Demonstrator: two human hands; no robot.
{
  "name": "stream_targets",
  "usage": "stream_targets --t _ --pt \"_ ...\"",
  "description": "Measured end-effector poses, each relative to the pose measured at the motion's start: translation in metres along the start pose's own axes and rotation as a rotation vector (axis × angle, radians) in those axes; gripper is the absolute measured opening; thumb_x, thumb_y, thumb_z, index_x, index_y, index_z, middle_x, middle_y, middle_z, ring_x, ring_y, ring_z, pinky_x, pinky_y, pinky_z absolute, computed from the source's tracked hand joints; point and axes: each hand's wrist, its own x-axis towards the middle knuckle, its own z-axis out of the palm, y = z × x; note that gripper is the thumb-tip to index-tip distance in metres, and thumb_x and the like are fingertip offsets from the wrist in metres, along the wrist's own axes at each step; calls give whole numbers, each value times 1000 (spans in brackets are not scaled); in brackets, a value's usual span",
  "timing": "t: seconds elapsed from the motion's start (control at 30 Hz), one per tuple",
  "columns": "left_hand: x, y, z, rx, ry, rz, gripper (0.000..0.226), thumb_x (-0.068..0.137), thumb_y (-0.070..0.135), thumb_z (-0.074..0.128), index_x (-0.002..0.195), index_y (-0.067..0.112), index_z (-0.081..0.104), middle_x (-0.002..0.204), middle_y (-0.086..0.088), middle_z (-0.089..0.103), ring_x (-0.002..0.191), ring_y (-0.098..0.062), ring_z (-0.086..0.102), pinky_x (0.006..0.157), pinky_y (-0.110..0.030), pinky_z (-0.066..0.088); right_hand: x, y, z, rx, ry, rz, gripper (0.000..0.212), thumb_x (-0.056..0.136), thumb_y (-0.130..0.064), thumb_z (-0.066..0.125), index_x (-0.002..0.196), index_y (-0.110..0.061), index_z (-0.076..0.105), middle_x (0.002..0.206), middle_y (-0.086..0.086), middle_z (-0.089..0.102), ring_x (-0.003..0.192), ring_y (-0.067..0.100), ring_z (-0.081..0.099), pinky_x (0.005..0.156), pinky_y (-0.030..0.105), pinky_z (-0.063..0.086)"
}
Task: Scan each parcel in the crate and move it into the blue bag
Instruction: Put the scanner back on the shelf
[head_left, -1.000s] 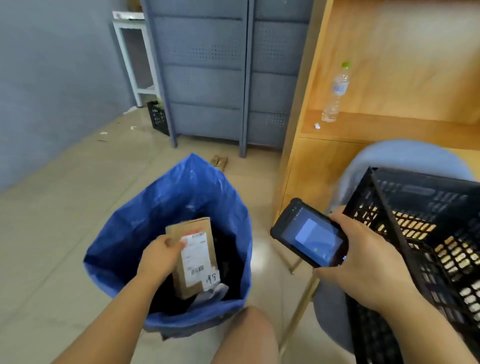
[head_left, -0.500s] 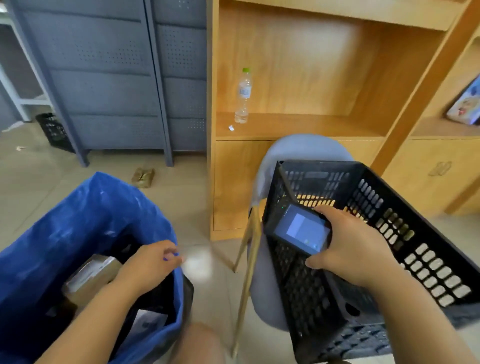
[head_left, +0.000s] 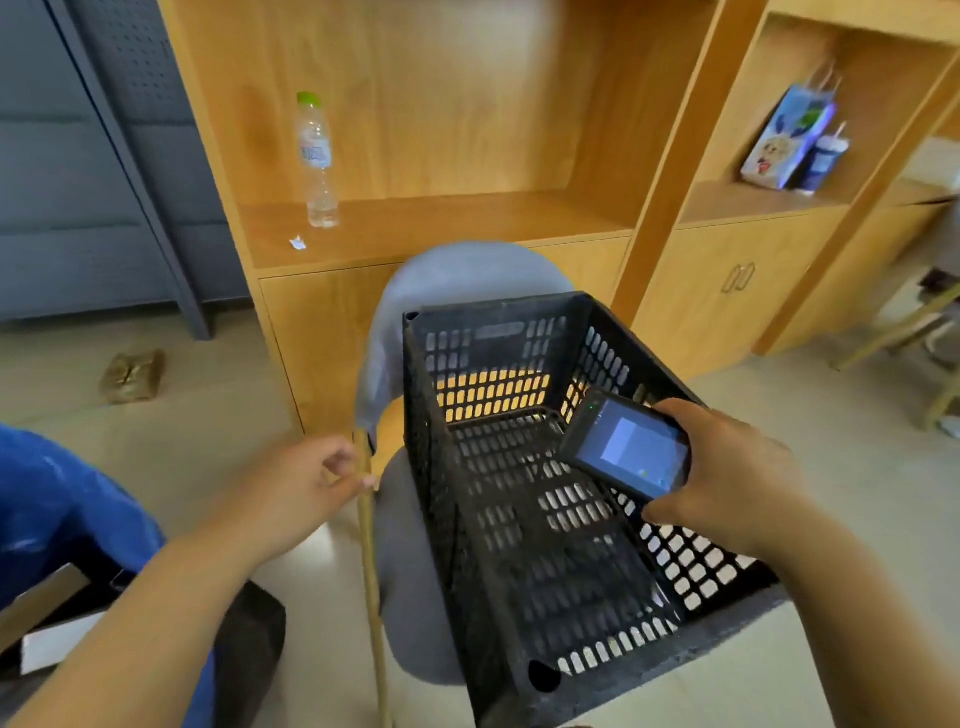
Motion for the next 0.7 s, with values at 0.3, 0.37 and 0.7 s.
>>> stream_targets --t 0.3,0.37,0.7 --pt "74 49 -12 170 -68 63 22 89 45 60 104 29 60 94 13 60 85 -7 57 67 -23 43 60 21 -13 61 -162 36 89 53 -50 76 129 -34 31 94 -13 43 83 11 45 69 31 41" --pt "81 64 -20 231 -107 71 19 89 45 59 96 28 60 89 11 60 83 -9 57 64 -25 42 69 23 -27 66 -223 51 85 54 -49 76 125 -33 33 94 -12 45 84 12 47 70 32 42" --pt "91 162 -70 350 -243 -8 25 92 48 53 109 30 55 95 11 60 88 -9 57 76 -27 49 116 61 -126 -29 -321 34 79 54 -47 72 123 -27 38 98 -8 51 84 18 49 65 31 33"
